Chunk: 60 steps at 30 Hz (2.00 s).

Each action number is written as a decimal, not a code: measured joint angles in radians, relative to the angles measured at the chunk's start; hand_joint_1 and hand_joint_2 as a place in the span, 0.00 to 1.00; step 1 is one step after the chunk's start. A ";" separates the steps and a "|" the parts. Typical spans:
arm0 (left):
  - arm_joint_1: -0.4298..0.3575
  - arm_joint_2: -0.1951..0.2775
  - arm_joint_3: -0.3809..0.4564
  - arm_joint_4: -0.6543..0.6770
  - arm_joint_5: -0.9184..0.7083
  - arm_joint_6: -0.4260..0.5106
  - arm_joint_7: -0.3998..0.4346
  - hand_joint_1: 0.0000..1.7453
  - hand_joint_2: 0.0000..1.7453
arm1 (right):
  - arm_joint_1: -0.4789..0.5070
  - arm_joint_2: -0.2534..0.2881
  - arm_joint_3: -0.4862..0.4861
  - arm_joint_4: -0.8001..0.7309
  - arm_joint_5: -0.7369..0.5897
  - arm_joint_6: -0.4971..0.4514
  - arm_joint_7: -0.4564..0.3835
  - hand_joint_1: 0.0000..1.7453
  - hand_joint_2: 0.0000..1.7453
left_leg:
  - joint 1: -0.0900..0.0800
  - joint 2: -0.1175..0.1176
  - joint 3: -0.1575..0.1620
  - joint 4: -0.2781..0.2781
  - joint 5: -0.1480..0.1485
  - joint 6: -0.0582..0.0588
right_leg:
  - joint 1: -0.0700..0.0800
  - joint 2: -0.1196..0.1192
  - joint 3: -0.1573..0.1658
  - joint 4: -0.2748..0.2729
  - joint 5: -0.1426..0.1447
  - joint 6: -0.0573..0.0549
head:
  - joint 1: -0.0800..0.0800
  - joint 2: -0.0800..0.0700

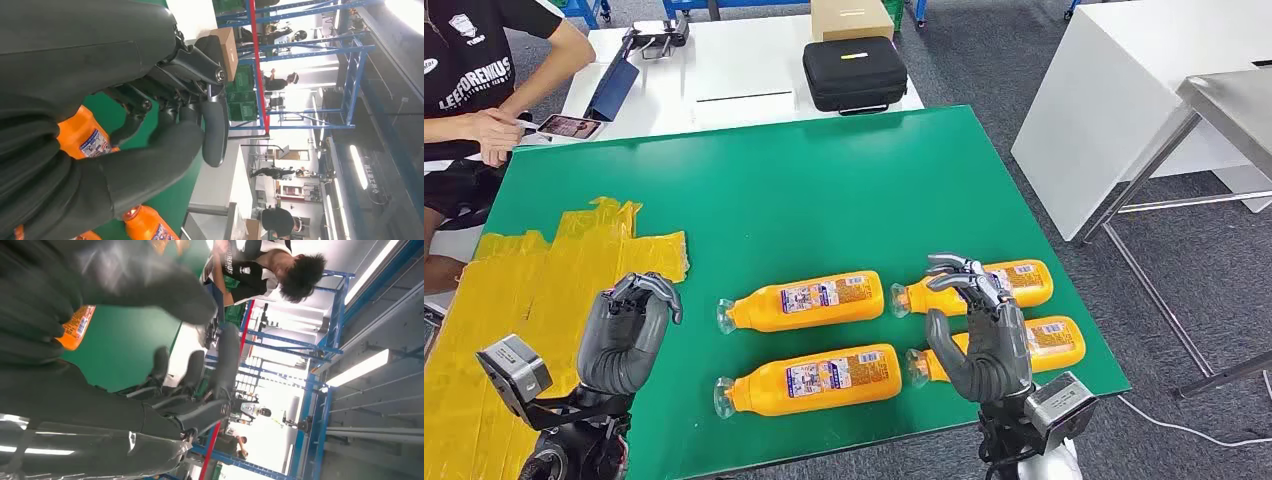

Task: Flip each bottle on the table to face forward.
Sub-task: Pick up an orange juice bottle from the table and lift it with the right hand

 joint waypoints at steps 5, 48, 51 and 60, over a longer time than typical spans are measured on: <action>-0.008 0.002 0.001 0.000 -0.049 0.105 -0.052 0.99 1.00 | -0.017 0.000 0.003 0.008 -0.011 -0.061 -0.026 0.95 1.00 | 0.000 0.000 -0.001 0.000 0.000 0.000 | 0.000 0.000 0.000 0.000 0.000 0.000 | 0.000 0.000; -0.010 0.022 0.058 0.000 -0.137 0.290 -0.095 0.00 1.00 | 0.083 -0.367 -0.172 -0.049 0.669 0.191 0.393 0.00 1.00 | -0.001 0.000 -0.002 0.000 0.000 0.001 | 0.000 -0.001 -0.001 0.000 0.000 0.000 | 0.000 0.000; -0.006 0.018 0.059 0.000 -0.138 0.284 -0.089 0.00 1.00 | 0.093 -0.386 -0.193 -0.046 0.668 0.226 0.401 0.00 1.00 | -0.001 0.000 -0.002 0.000 0.000 0.001 | 0.000 -0.001 -0.001 0.000 0.000 0.000 | 0.000 0.000; 0.008 0.010 0.073 0.000 -0.143 0.279 -0.065 0.00 1.00 | 0.085 -0.404 -0.225 0.003 0.683 0.321 0.421 0.00 1.00 | -0.001 0.000 -0.002 0.000 0.000 0.001 | 0.000 -0.001 -0.001 0.000 0.000 0.000 | 0.000 0.000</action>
